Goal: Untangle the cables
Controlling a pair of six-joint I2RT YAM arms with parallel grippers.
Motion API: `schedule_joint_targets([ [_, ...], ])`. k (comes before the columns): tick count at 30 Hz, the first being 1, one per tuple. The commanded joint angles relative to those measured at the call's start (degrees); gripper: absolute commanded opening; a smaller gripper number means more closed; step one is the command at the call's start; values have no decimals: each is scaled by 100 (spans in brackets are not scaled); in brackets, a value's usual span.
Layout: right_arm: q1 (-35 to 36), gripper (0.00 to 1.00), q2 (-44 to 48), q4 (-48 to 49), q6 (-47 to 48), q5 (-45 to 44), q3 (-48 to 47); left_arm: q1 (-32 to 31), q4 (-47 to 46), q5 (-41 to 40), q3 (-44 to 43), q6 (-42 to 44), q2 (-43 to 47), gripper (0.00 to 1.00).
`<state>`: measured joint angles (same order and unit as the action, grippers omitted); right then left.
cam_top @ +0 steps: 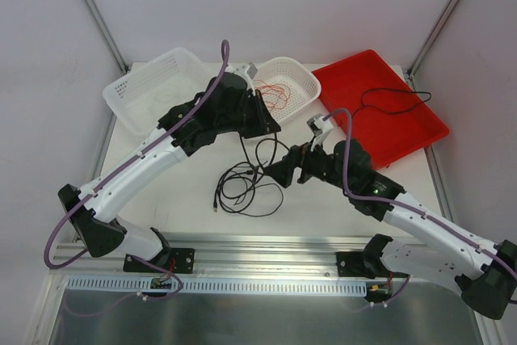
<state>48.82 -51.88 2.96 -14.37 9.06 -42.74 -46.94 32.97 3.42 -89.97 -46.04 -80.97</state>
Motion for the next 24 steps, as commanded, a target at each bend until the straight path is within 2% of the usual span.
schedule_joint_targets([
  [1, 75, 99, -129, 609, 22, 70, -252, -79, -466, -140, -73, -405, 55, 0],
  [7, 93, 89, -498, 846, 92, 149, -252, -96, -730, -70, 120, -634, 134, 0],
  [10, 93, 75, -674, 969, 110, 271, -226, -96, -792, -70, 208, -669, 187, 0],
  [11, 93, 63, -701, 1004, 93, 333, -182, -105, -827, -87, 278, -678, 213, 0],
  [13, 102, 49, -719, 1066, 75, 438, -156, -96, -854, -184, 401, -652, 274, 3],
  [14, 102, 35, -710, 1040, 101, 456, -147, -96, -862, -227, 445, -626, 292, 4],
  [15, 93, 28, -684, 996, 119, 448, -147, -96, -871, -263, 489, -608, 336, 5],
  [16, 93, 16, -588, 857, 162, 439, -155, -96, -880, -315, 585, -582, 354, 9],
  [18, 102, 5, -464, 593, 268, 299, -225, -105, -871, -316, 665, -433, 424, 18],
  [19, 102, 1, -324, 296, 303, 246, -252, -96, -880, -316, 752, -388, 450, 30],
  [21, 84, 1, -201, -22, 347, 53, -374, -87, -880, -491, 823, -195, 564, 43],
  [22, 84, 1, -96, -293, 339, -18, -427, -87, -880, -561, 893, -90, 608, 56],
  [24, 58, 1, -16, -708, 269, -228, -568, -87, -898, -632, 973, 261, 792, 68],
])
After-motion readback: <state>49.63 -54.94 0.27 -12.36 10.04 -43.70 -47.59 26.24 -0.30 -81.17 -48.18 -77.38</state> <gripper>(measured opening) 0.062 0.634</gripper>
